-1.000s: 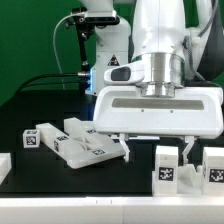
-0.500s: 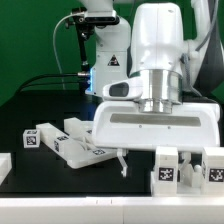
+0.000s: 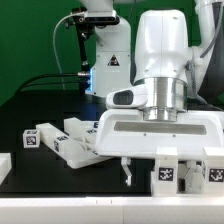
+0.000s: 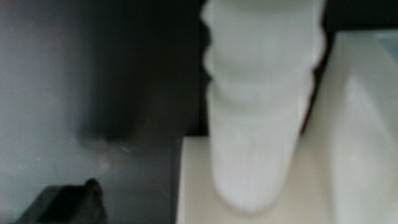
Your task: Assemble chair
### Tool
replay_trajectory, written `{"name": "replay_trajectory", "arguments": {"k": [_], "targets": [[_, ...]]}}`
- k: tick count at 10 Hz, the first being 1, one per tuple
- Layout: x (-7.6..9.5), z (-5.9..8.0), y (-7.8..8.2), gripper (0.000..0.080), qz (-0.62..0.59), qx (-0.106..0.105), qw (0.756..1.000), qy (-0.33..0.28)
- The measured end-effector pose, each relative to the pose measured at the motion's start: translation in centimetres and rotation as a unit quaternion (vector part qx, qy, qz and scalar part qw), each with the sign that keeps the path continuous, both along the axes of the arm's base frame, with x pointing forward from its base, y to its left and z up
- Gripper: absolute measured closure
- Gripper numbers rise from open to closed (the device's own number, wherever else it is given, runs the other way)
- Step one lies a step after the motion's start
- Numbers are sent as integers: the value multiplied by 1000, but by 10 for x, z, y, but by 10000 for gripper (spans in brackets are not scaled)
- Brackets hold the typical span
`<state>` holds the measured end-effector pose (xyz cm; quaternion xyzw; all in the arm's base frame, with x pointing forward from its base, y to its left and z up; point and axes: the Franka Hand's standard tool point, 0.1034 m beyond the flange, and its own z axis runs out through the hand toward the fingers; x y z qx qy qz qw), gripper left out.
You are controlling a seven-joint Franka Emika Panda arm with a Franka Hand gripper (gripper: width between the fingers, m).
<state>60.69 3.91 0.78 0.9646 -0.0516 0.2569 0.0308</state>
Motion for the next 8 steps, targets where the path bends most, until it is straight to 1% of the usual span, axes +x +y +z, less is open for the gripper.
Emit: {"name": "replay_trajectory", "arguments": {"k": [1, 2, 3, 4, 5, 6, 8], "targets": [[0, 0, 0, 260, 0, 0, 1000, 0], [0, 0, 0, 406, 0, 0, 1000, 0], [0, 0, 0, 406, 0, 0, 1000, 0], [0, 0, 0, 608, 0, 0, 1000, 0], [0, 0, -3, 608, -3, -1, 1000, 0], [0, 0, -6, 752, -4, -2, 1000, 0], [1, 1, -6, 767, -5, -2, 1000, -2]]}}
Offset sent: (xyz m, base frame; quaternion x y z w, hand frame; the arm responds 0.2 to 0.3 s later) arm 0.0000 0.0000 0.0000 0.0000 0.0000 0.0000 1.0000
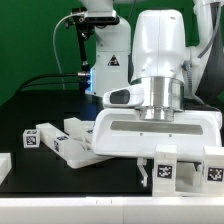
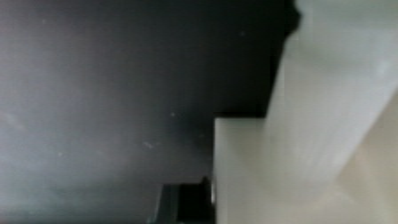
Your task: Assemble chair
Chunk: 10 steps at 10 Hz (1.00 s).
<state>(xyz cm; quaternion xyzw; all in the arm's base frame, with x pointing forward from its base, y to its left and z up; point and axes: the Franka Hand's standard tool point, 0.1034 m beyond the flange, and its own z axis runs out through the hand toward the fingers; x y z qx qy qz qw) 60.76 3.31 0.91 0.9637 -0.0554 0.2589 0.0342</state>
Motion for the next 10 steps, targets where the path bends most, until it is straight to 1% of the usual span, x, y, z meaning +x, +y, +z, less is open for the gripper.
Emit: {"name": "replay_trajectory", "arguments": {"k": [3, 5, 6, 7, 8, 9, 10], "targets": [[0, 2, -1, 767, 3, -1, 1000, 0], [-5, 17, -8, 769, 12, -6, 1000, 5], [-10, 23, -10, 769, 13, -1, 1000, 20], [-11, 33, -10, 769, 13, 10, 999, 38], [-9, 44, -13, 769, 11, 15, 999, 42], [-10, 50, -11, 769, 4, 29, 998, 64], [-12, 49, -3, 769, -6, 50, 992, 112]]}}
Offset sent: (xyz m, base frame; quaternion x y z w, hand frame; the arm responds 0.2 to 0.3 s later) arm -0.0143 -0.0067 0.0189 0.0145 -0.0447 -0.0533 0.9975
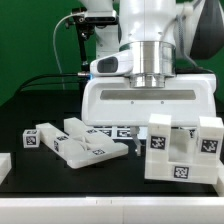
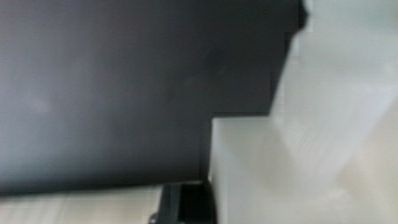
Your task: Assemble chair
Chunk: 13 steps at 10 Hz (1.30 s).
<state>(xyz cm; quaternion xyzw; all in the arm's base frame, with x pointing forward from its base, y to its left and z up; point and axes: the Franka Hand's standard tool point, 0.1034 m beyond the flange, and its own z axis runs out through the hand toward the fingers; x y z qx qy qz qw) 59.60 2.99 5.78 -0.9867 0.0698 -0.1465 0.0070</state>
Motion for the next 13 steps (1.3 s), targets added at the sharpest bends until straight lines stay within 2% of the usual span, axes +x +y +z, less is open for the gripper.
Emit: {"name": "replay_trajectory", "arguments": {"k": [3, 4, 5, 7, 8, 9, 10, 11, 12, 13], "targets": [[-5, -2, 4, 769, 1, 32, 994, 107], [-12, -1, 6, 769, 4, 47, 985, 169], [-5, 12, 5, 769, 11, 53, 980, 193], [-19, 21, -9, 769, 14, 77, 958, 276], [-21, 14, -12, 769, 3, 84, 946, 312], [-19, 12, -11, 769, 5, 87, 940, 331], [-27, 13, -11, 769, 7, 95, 925, 367], [-27, 10, -13, 769, 7, 100, 914, 393], [-21, 8, -14, 769, 8, 98, 918, 383], [-26, 10, -18, 769, 50, 91, 911, 400]]}}
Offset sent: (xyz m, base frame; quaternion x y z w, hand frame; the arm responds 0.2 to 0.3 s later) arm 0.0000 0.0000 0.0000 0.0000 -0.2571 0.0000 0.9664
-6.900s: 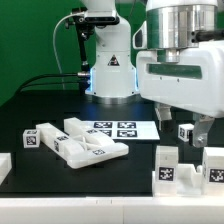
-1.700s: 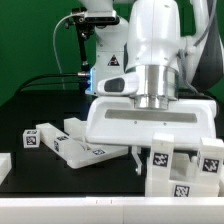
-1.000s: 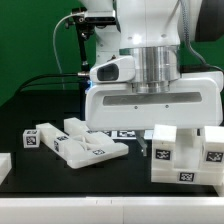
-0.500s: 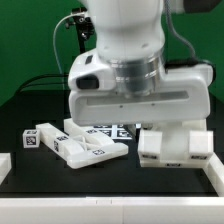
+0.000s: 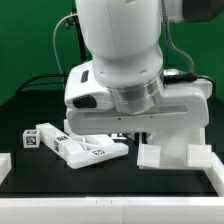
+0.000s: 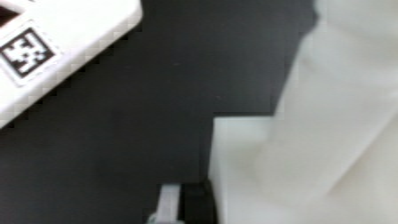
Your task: Assemble chair
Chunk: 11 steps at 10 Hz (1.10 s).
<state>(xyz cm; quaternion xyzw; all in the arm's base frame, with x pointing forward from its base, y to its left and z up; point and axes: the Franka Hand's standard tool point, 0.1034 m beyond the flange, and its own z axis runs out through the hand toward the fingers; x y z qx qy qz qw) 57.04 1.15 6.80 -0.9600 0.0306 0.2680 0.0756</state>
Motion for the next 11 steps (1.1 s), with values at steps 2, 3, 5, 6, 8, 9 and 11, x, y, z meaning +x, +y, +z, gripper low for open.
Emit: {"name": "replay_trajectory", "arguments": {"k": [2, 3, 5, 6, 8, 9, 11], "targets": [[8, -4, -2, 769, 17, -3, 1000, 1], [8, -4, -3, 769, 16, -4, 1000, 2], [7, -5, -4, 769, 16, -4, 1000, 3], [5, -6, -4, 769, 14, -4, 1000, 11], [11, -8, 4, 769, -15, -26, 997, 68], [17, -9, 8, 769, -9, -29, 998, 59], [15, -10, 4, 769, -13, -30, 998, 61]]}}
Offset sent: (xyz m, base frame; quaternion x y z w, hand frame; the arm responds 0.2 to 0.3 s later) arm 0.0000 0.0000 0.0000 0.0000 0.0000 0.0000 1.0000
